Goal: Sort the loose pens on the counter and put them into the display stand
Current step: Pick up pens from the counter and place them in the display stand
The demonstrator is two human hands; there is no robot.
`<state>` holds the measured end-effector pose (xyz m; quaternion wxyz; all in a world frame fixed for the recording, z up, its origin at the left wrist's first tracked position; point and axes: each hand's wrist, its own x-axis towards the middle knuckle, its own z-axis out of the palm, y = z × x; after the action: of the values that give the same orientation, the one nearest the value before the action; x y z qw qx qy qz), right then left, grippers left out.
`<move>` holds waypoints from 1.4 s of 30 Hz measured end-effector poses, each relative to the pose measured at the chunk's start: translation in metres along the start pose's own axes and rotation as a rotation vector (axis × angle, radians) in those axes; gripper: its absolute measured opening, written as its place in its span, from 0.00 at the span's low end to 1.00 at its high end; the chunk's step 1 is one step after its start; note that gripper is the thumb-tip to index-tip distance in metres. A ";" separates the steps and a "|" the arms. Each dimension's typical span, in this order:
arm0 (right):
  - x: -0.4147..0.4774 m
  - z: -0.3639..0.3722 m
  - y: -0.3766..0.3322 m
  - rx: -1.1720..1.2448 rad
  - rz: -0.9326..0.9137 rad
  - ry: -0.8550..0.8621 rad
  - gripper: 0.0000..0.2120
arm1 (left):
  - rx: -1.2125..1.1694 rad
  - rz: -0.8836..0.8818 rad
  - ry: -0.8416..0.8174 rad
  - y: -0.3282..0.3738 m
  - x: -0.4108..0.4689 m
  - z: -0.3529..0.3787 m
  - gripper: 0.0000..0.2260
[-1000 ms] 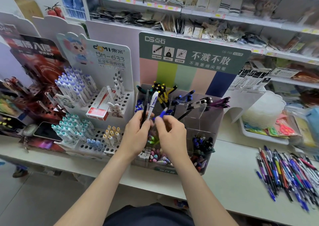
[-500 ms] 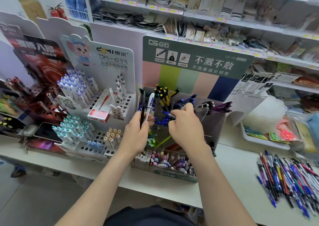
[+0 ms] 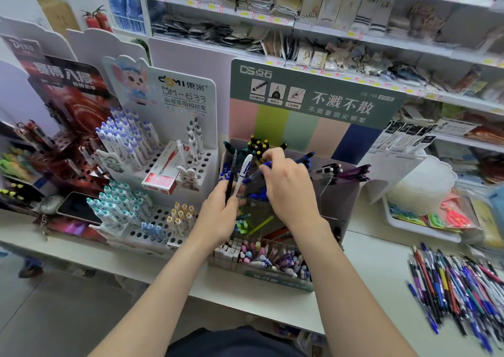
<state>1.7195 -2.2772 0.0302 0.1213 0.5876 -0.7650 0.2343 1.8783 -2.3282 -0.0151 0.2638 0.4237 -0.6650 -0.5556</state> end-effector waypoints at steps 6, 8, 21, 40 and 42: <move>-0.005 0.004 0.007 -0.098 0.051 0.160 0.05 | -0.037 -0.007 0.103 0.002 0.000 -0.008 0.11; -0.007 0.010 0.010 -0.138 0.036 0.122 0.07 | 0.024 0.012 0.123 0.000 0.000 -0.010 0.10; -0.026 0.023 -0.015 0.026 -0.223 0.083 0.08 | 0.017 0.138 0.165 0.020 -0.013 -0.018 0.10; 0.003 0.023 -0.012 0.442 0.045 -0.082 0.02 | 0.244 0.037 0.265 0.009 -0.002 -0.020 0.22; 0.005 0.022 -0.008 0.452 0.116 -0.065 0.04 | 0.257 0.037 0.245 0.006 0.004 -0.018 0.26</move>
<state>1.7273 -2.2943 0.0152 -0.0516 0.5622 -0.7288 0.3873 1.8900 -2.3408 -0.0057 0.2966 0.5063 -0.7010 -0.4053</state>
